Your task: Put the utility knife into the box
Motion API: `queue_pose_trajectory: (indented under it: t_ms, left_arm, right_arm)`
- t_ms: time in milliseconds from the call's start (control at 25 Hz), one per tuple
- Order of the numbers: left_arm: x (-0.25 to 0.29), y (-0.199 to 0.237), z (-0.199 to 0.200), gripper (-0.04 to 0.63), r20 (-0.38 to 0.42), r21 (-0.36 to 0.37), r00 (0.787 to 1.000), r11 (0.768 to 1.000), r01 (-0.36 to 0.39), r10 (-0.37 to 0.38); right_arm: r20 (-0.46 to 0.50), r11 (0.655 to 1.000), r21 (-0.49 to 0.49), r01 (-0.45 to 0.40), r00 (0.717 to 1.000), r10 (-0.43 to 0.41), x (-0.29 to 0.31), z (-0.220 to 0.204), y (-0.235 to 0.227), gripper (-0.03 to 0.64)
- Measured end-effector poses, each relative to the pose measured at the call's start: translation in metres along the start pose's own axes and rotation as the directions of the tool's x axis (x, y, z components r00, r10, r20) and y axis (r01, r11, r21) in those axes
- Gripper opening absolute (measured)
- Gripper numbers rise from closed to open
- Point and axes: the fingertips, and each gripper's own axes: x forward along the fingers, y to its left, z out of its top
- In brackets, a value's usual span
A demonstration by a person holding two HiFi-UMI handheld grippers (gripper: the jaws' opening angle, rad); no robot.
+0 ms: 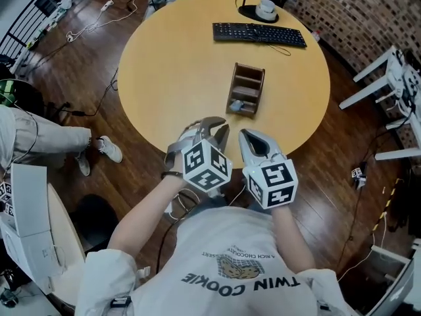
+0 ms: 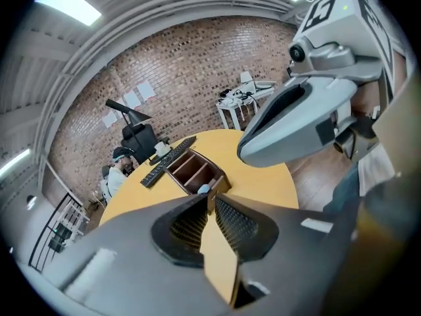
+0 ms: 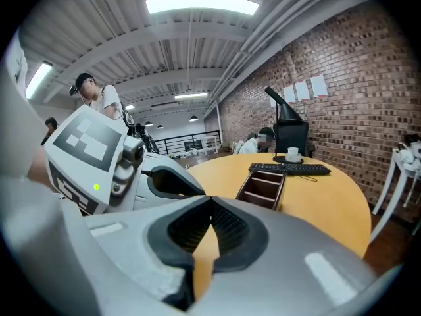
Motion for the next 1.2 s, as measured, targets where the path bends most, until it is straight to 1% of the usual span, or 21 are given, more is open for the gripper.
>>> queue_pose_trajectory:
  t_ms: [280,400,560,760,840,920,1040,1200]
  left_arm:
    - [-0.014,-0.036,0.025,0.032,0.021,-0.126,0.998,0.991,-0.050,0.053]
    - [-0.020,-0.052,0.033,0.026,0.016,-0.174,0.996,0.982,-0.079,0.083]
    - [-0.026,-0.076,0.045,0.021,0.012,-0.221,0.993,0.969,-0.112,0.117]
    - [-0.034,-0.103,0.061,0.014,0.010,-0.283,0.986,0.947,-0.154,0.164]
    - [-0.037,-0.114,0.065,0.011,0.008,-0.323,0.984,0.932,-0.165,0.176]
    - [-0.042,-0.127,0.068,0.008,0.007,-0.373,0.981,0.911,-0.175,0.191]
    - [-0.052,-0.142,0.070,0.008,-0.001,-0.421,0.974,0.883,-0.208,0.229]
    - [-0.068,-0.161,0.074,0.008,-0.022,-0.489,0.960,0.835,-0.253,0.278]
  right_arm:
    - [0.014,0.997,0.006,-0.076,0.997,0.076,-0.030,-0.015,-0.005,-0.002]
    - [0.019,0.993,0.001,-0.115,0.993,0.115,-0.045,-0.022,-0.007,-0.002]
    - [0.023,0.988,0.000,-0.154,0.988,0.154,-0.067,-0.033,-0.012,-0.002]
    - [0.038,0.980,-0.011,-0.201,0.979,0.201,-0.095,-0.042,-0.016,-0.002]
    - [0.045,0.976,-0.014,-0.218,0.975,0.218,-0.105,-0.046,-0.016,-0.002]
    - [0.053,0.972,-0.016,-0.235,0.971,0.235,-0.116,-0.050,-0.016,-0.002]
    - [0.064,0.964,-0.026,-0.264,0.962,0.266,-0.132,-0.054,-0.015,-0.002]
    - [0.062,0.949,-0.035,-0.313,0.947,0.314,-0.156,-0.062,-0.010,-0.002]
